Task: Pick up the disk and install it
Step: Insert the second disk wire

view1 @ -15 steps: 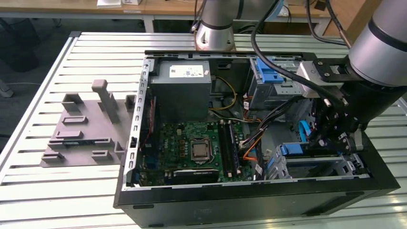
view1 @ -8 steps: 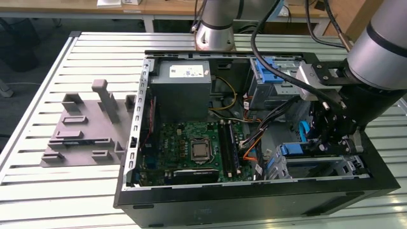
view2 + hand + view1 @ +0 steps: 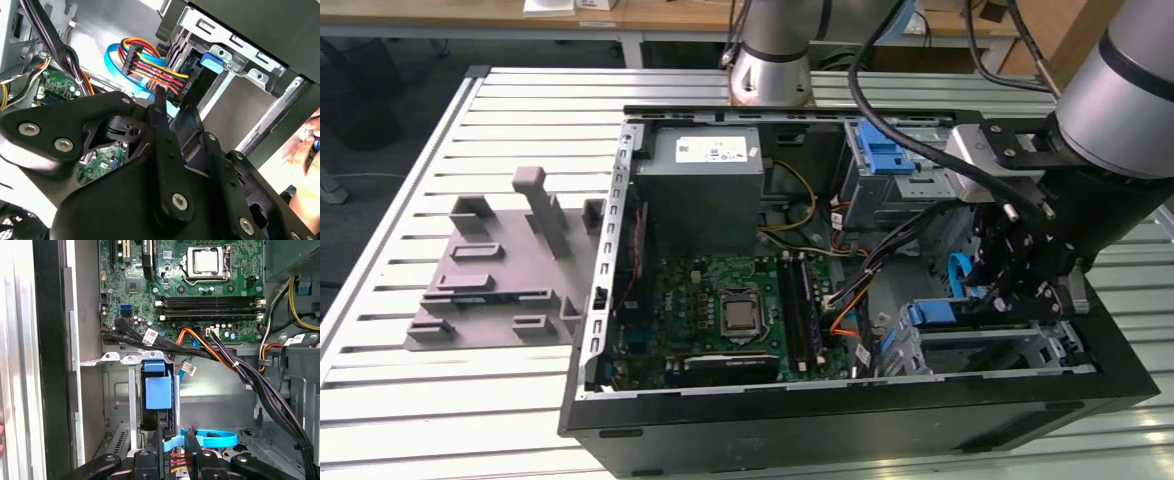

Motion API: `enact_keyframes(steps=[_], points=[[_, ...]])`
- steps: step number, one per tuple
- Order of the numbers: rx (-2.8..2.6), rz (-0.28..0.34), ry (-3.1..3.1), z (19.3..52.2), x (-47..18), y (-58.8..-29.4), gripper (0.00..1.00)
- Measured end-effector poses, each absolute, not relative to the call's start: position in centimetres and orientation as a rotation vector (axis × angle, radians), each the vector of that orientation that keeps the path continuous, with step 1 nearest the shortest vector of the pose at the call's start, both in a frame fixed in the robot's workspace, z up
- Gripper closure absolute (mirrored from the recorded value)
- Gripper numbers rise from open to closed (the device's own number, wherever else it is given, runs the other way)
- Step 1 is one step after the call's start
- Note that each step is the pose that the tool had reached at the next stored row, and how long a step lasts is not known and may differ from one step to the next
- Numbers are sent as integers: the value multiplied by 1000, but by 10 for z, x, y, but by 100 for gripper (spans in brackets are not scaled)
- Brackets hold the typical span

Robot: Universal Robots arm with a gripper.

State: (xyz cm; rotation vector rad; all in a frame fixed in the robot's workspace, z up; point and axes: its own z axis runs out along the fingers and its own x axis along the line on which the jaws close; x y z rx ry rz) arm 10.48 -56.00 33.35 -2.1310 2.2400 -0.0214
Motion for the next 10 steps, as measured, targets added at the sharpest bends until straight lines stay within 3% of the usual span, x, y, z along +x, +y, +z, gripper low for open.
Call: enact_keyframes(steps=[10], points=[[-2131,-21,2240,345,105,-560,65]])
